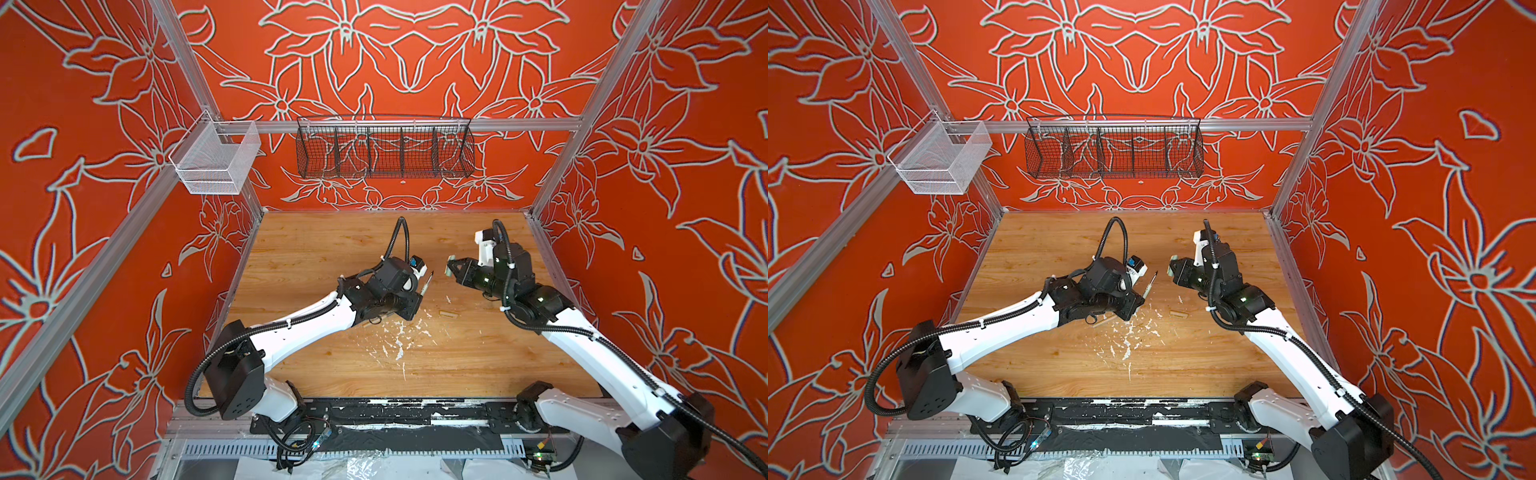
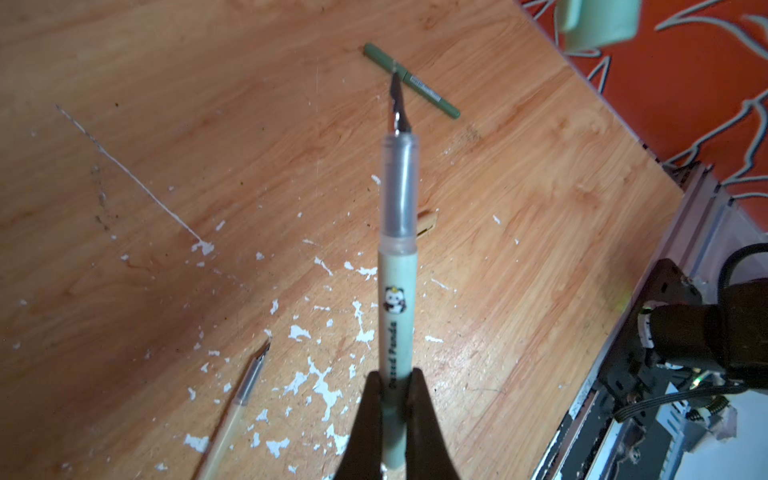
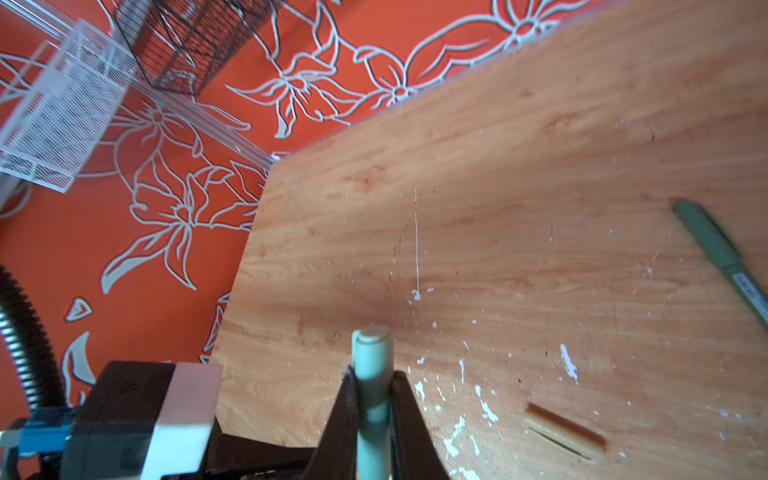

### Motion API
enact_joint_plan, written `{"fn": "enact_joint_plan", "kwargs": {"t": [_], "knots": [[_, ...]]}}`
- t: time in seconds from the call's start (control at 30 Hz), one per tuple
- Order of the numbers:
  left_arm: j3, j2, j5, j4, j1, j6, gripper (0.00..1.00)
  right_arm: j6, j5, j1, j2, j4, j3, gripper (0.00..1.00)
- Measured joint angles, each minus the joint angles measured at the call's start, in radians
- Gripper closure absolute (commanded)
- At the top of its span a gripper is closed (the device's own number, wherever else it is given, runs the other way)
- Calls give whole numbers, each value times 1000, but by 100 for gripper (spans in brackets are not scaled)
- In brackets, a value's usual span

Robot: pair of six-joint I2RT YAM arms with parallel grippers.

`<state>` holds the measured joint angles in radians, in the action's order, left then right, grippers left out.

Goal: Insert the pens into the pen caps
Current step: 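Lift the pen upright with the left gripper while the right brings the cap over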

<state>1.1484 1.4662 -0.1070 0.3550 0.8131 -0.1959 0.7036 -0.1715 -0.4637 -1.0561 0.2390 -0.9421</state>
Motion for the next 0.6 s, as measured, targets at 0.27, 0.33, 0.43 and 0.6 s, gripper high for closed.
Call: {"fn": "enact_joint_plan", "kwargs": {"t": [0.27,0.33,0.43,0.6], "knots": [[-24,-55,-26,-29,0,7,100,3,2,6,6,-77,0,92],[-34,-72,-32,-39,0,7,100,8,-2,6,0,-102,0,92],[-40,-86,-46,-48,0,8,100,21,-16,6,-18,-151,2,92],[-40,-88,-60,-58,1,14,100,47,-39,10,-38,-237,22,92]]}}
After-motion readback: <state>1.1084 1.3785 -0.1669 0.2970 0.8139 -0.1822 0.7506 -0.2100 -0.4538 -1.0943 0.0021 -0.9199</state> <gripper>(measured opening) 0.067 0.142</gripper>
